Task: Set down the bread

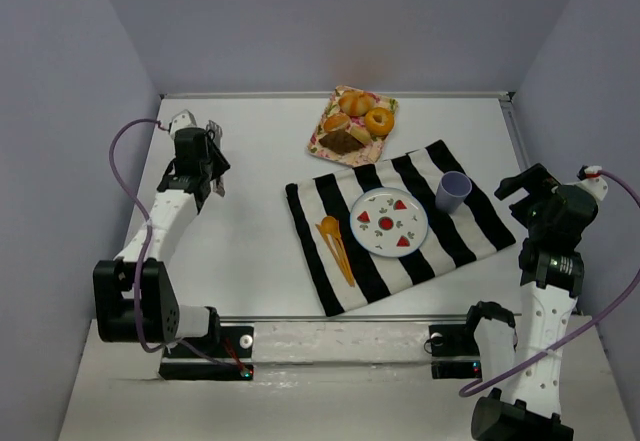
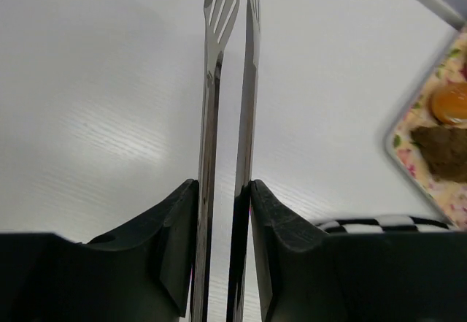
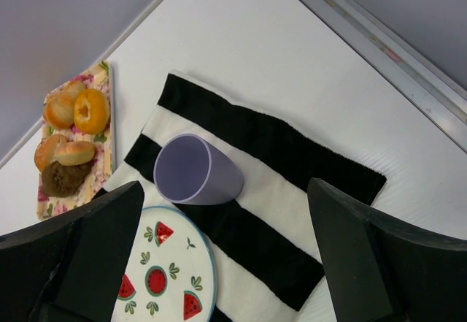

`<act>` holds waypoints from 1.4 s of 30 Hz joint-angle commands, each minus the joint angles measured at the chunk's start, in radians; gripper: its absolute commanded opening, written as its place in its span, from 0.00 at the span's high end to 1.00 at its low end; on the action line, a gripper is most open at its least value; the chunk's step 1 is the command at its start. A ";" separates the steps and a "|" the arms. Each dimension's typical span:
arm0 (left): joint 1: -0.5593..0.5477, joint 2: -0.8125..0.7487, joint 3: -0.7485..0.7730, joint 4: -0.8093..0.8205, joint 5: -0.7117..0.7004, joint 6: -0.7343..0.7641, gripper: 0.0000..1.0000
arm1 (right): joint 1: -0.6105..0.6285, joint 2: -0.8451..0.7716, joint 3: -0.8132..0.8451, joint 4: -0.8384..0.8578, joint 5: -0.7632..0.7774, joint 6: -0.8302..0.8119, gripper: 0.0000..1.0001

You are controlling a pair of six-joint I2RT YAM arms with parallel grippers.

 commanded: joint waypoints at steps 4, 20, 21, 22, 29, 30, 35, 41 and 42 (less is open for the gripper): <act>-0.119 -0.140 -0.026 0.153 0.353 0.050 0.55 | -0.006 -0.010 -0.017 0.044 -0.002 -0.015 0.00; -0.483 0.190 0.296 -0.020 0.220 -0.327 0.52 | -0.006 -0.016 -0.020 0.043 0.015 -0.013 0.00; -0.488 0.205 0.300 -0.022 0.207 -0.346 0.49 | -0.006 -0.016 -0.020 0.043 0.013 -0.012 0.00; -0.489 0.213 0.303 -0.023 0.194 -0.364 0.49 | -0.006 -0.016 -0.020 0.043 0.015 -0.013 0.00; -0.494 0.299 0.393 -0.068 0.187 -0.452 0.46 | -0.006 -0.018 -0.025 0.043 0.053 -0.009 0.00; -0.494 0.311 0.398 -0.082 0.183 -0.460 0.44 | -0.006 -0.019 -0.025 0.044 0.055 -0.009 0.00; -0.494 0.325 0.398 -0.097 0.168 -0.495 0.41 | -0.006 -0.016 -0.028 0.044 0.070 -0.004 0.00; -0.496 0.349 0.415 -0.106 0.170 -0.513 0.40 | -0.006 -0.019 -0.029 0.043 0.082 -0.001 0.00; -0.496 0.357 0.416 -0.108 0.170 -0.516 0.39 | -0.006 -0.019 -0.029 0.043 0.084 -0.001 0.00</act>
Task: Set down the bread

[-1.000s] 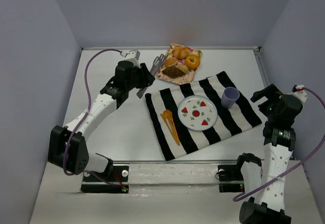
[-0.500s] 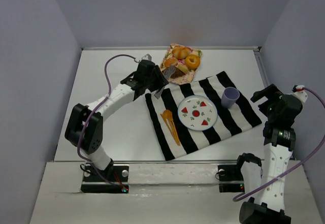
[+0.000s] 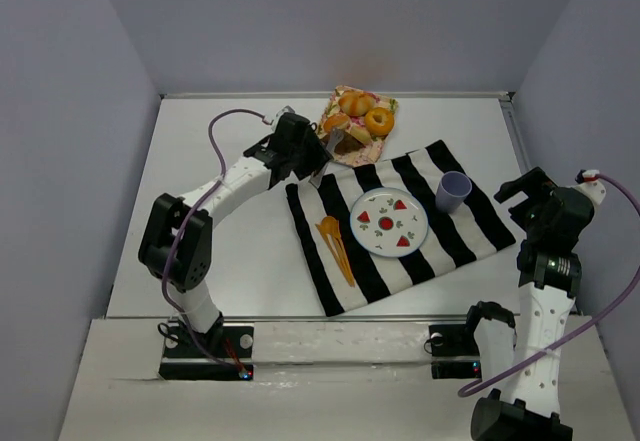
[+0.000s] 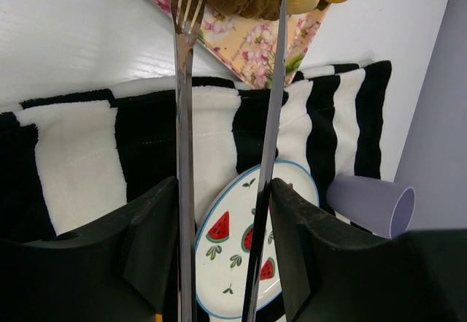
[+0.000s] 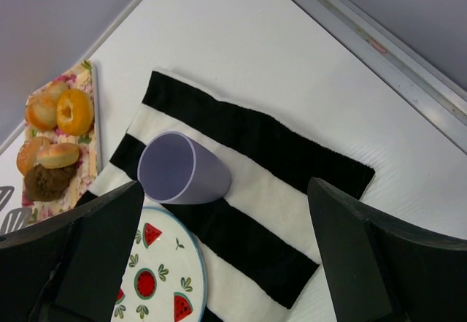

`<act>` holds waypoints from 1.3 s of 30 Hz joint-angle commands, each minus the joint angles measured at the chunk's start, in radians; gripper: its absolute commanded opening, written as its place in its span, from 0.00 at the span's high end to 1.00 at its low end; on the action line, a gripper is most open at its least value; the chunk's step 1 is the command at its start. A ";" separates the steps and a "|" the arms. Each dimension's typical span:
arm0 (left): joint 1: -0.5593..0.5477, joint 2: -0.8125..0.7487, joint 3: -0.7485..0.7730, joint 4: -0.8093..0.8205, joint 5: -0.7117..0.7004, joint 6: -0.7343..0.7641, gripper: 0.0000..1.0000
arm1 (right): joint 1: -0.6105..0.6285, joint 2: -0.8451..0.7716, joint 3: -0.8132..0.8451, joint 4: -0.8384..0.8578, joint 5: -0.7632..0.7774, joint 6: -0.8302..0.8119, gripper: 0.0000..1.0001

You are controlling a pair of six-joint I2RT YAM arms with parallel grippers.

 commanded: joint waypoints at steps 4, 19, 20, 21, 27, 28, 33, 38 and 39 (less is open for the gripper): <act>-0.002 0.035 0.083 -0.007 0.004 -0.038 0.39 | -0.006 -0.014 0.001 0.042 0.035 0.004 0.00; -0.003 0.160 0.187 -0.032 0.045 -0.044 0.36 | -0.006 -0.021 -0.004 0.044 0.071 0.013 0.00; -0.003 0.165 0.196 -0.031 0.045 -0.044 0.36 | -0.006 -0.023 -0.004 0.042 0.071 0.012 0.00; -0.002 0.173 0.201 -0.034 0.047 -0.044 0.36 | -0.006 -0.023 -0.004 0.044 0.072 0.012 0.00; -0.002 0.196 0.236 -0.041 0.045 -0.036 0.36 | -0.006 -0.026 -0.005 0.044 0.077 0.015 0.00; -0.003 0.205 0.244 -0.046 0.048 -0.033 0.36 | -0.006 -0.026 -0.007 0.042 0.077 0.015 0.00; -0.002 0.229 0.256 -0.049 0.064 -0.016 0.39 | -0.006 -0.026 -0.007 0.042 0.078 0.015 0.00; -0.002 0.225 0.259 -0.055 0.064 -0.006 0.50 | -0.006 -0.031 -0.007 0.042 0.078 0.015 0.00; -0.002 0.216 0.258 -0.061 0.062 -0.002 0.51 | -0.006 -0.031 -0.007 0.042 0.078 0.015 0.00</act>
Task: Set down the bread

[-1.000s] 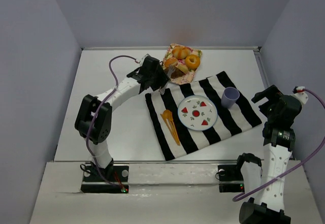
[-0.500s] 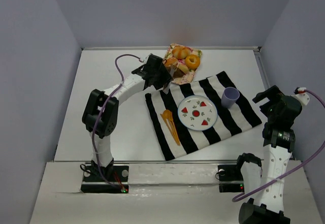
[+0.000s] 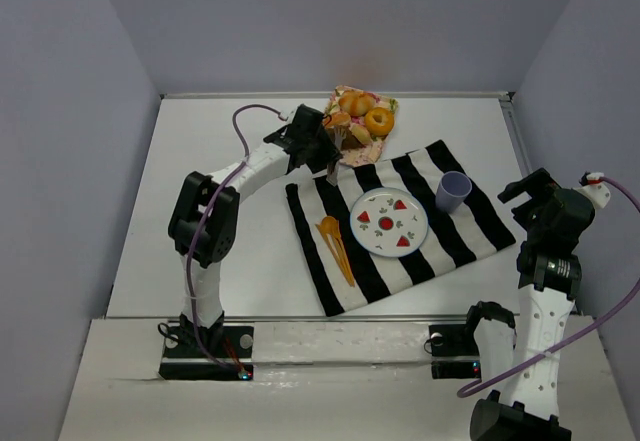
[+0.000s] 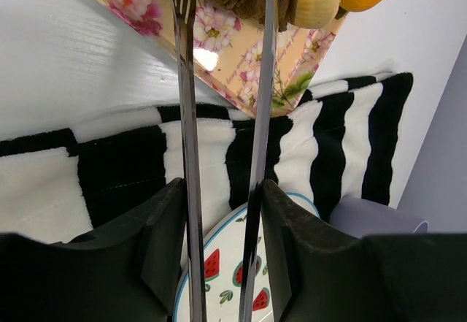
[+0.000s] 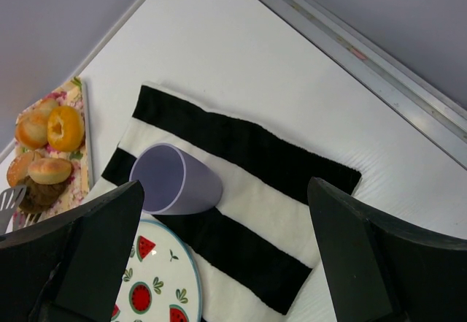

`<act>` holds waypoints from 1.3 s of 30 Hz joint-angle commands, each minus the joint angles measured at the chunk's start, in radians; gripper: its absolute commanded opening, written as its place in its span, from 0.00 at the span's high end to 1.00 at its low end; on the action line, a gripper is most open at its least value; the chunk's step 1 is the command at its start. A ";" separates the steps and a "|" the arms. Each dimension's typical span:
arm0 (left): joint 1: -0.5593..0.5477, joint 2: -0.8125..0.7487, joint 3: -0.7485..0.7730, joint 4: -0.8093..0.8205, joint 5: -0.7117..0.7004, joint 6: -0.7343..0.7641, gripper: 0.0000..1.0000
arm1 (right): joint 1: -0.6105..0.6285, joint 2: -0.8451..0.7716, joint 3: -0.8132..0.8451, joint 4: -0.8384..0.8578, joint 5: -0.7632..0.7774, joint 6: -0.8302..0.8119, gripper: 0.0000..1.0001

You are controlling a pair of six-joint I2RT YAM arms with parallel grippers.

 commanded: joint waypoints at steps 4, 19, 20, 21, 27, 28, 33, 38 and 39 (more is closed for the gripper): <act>-0.001 -0.077 0.019 -0.015 0.007 0.033 0.54 | -0.006 -0.020 -0.006 0.044 0.017 0.006 0.00; -0.036 -0.351 -0.188 -0.005 -0.022 0.237 0.57 | -0.006 -0.028 -0.003 0.044 0.008 0.005 0.00; -0.049 -0.365 -0.201 -0.008 -0.019 0.253 0.58 | -0.006 -0.028 -0.003 0.044 0.008 0.005 0.00; -0.062 -0.393 -0.224 -0.016 -0.027 0.265 0.58 | -0.006 -0.029 -0.002 0.042 0.008 0.003 0.00; -0.301 -0.523 -0.326 -0.054 -0.117 0.440 0.58 | -0.006 -0.034 0.000 0.044 0.000 0.002 0.00; -0.331 -0.538 -0.343 -0.065 -0.126 0.440 0.57 | -0.006 -0.035 -0.001 0.042 0.000 0.002 0.00; -0.446 -0.650 -0.455 -0.125 -0.185 0.396 0.55 | -0.006 -0.038 -0.001 0.042 -0.013 0.003 0.00; -0.530 -0.651 -0.468 -0.163 -0.214 0.377 0.52 | -0.006 -0.046 -0.003 0.042 -0.020 0.003 0.00; -0.539 -0.641 -0.459 -0.170 -0.217 0.376 0.52 | -0.006 -0.049 -0.005 0.042 -0.020 0.003 0.00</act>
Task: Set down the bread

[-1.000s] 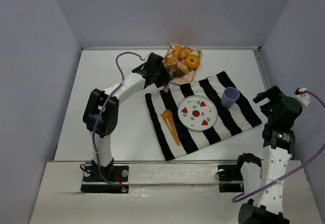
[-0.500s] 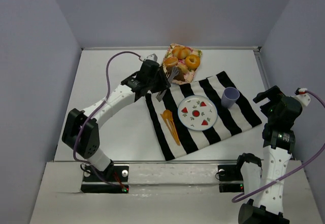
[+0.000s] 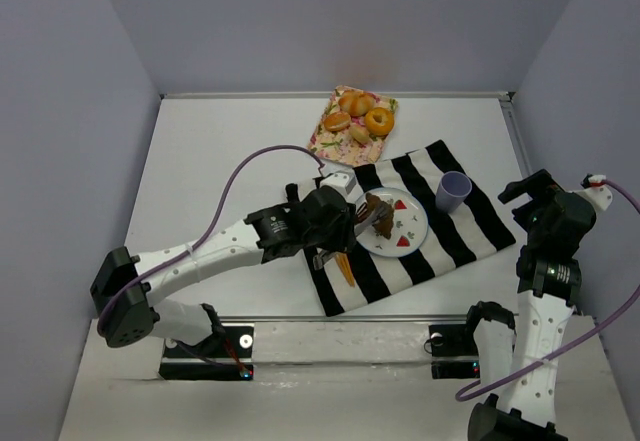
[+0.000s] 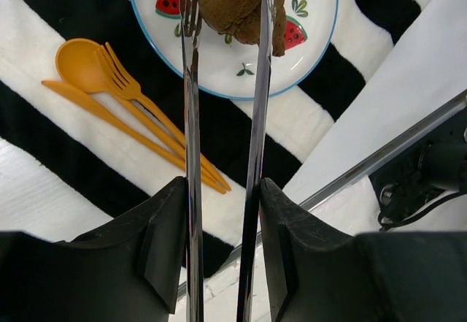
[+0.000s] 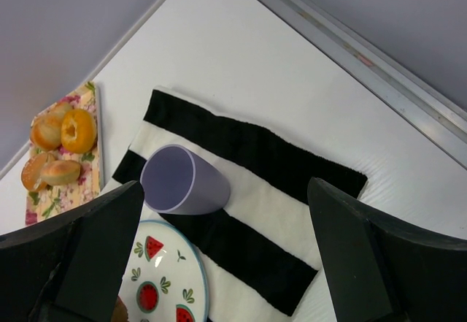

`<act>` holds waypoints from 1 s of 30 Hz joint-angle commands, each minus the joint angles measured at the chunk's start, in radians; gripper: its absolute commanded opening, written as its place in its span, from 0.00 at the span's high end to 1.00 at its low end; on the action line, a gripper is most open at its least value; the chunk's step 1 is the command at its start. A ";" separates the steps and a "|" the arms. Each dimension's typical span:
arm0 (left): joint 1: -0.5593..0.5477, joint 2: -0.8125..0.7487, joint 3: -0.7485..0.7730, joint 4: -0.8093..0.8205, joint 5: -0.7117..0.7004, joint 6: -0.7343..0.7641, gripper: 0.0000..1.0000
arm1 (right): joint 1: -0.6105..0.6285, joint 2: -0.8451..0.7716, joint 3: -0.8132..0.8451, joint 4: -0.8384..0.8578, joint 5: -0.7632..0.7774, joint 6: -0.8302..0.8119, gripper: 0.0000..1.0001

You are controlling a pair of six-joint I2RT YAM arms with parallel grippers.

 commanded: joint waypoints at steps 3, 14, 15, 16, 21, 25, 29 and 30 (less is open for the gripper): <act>-0.056 0.038 0.026 -0.019 -0.043 0.022 0.49 | -0.006 -0.025 -0.005 0.044 -0.010 -0.005 0.00; -0.059 0.096 0.103 -0.030 -0.068 0.065 0.22 | -0.006 -0.028 -0.005 0.044 -0.007 -0.008 0.00; -0.061 0.096 0.108 -0.028 -0.068 0.068 0.22 | -0.006 -0.028 -0.005 0.044 -0.007 -0.008 0.00; -0.059 0.093 0.111 -0.027 -0.071 0.072 0.22 | -0.006 -0.030 -0.005 0.042 -0.005 -0.008 0.00; -0.058 0.076 0.154 -0.065 -0.170 0.059 0.27 | -0.006 -0.031 -0.005 0.042 -0.005 -0.008 0.00; -0.050 0.026 0.187 -0.088 -0.264 0.055 0.28 | -0.006 -0.031 -0.005 0.044 -0.005 -0.008 0.00; 0.008 -0.026 0.194 -0.103 -0.384 0.033 0.29 | -0.006 -0.031 -0.005 0.042 -0.005 -0.006 0.00; 0.068 -0.039 0.177 -0.100 -0.404 0.033 0.29 | -0.006 -0.030 -0.005 0.042 -0.005 -0.006 0.00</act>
